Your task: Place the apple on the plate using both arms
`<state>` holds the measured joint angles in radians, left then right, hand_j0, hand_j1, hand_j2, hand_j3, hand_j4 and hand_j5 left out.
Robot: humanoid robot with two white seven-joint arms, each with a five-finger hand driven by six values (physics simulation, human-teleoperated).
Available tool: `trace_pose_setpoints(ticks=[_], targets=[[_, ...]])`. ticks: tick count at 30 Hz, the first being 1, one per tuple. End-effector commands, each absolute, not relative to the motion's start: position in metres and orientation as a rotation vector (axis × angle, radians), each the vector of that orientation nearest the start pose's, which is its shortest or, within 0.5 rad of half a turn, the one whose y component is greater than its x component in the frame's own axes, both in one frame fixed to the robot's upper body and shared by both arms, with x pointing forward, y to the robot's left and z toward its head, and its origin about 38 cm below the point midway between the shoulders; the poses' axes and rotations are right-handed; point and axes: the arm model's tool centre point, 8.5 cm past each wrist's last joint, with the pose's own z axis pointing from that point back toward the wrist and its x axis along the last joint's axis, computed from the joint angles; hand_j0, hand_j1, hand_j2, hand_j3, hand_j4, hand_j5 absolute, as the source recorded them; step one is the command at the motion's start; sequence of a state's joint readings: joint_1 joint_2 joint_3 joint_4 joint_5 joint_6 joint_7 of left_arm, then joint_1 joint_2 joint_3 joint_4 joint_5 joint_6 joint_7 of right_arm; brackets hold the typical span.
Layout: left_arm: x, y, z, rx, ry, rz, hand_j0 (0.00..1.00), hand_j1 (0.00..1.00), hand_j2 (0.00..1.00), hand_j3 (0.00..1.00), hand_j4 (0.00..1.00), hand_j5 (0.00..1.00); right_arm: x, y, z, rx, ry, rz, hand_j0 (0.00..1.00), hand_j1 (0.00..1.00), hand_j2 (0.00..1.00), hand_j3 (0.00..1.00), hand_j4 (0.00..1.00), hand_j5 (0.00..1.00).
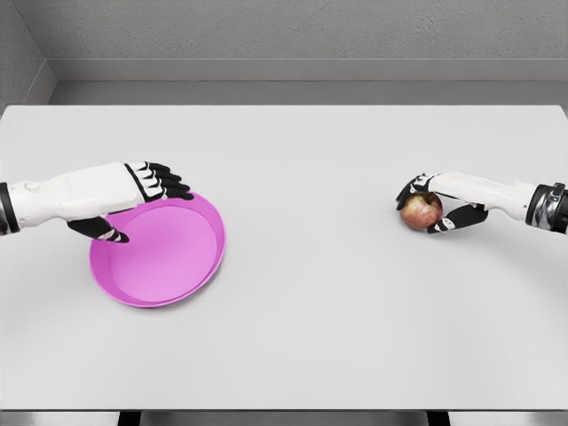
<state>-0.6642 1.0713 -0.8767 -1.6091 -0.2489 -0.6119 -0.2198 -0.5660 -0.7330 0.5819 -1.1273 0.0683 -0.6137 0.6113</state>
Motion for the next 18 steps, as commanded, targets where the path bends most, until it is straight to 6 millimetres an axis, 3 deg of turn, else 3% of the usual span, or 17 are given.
trace_pose_setpoints(ticks=[1, 10, 12, 15, 18], targets=[[0.385, 0.315, 0.221, 0.29, -1.57, -2.053, 1.0, 1.0, 1.0, 1.0, 1.0, 1.0, 0.442, -0.348, 0.143, -0.067, -1.396, 1.645, 0.55, 0.55, 0.55, 0.55, 0.55, 0.55], [0.385, 0.315, 0.22, 0.289, -1.569, -2.052, 1.0, 1.0, 1.0, 1.0, 1.0, 1.0, 0.443, -0.339, 0.147, -0.053, -1.425, 1.646, 0.54, 0.54, 0.54, 0.54, 0.54, 0.54], [0.385, 0.315, 0.22, 0.289, -1.569, -2.052, 1.0, 1.0, 1.0, 1.0, 1.0, 1.0, 0.44, -0.32, 0.159, -0.034, -1.475, 1.698, 0.53, 0.53, 0.53, 0.53, 0.53, 0.53], [0.385, 0.315, 0.22, 0.289, -1.569, -2.052, 1.0, 1.0, 1.0, 1.0, 1.0, 1.0, 0.435, -0.268, 0.15, 0.08, -1.501, 1.796, 0.48, 0.48, 0.48, 0.48, 0.48, 0.48], [0.385, 0.315, 0.22, 0.289, -1.569, -2.052, 1.0, 1.0, 1.0, 1.0, 1.0, 1.0, 0.438, -0.244, 0.152, 0.119, -1.532, 1.817, 0.48, 0.48, 0.48, 0.48, 0.48, 0.48]])
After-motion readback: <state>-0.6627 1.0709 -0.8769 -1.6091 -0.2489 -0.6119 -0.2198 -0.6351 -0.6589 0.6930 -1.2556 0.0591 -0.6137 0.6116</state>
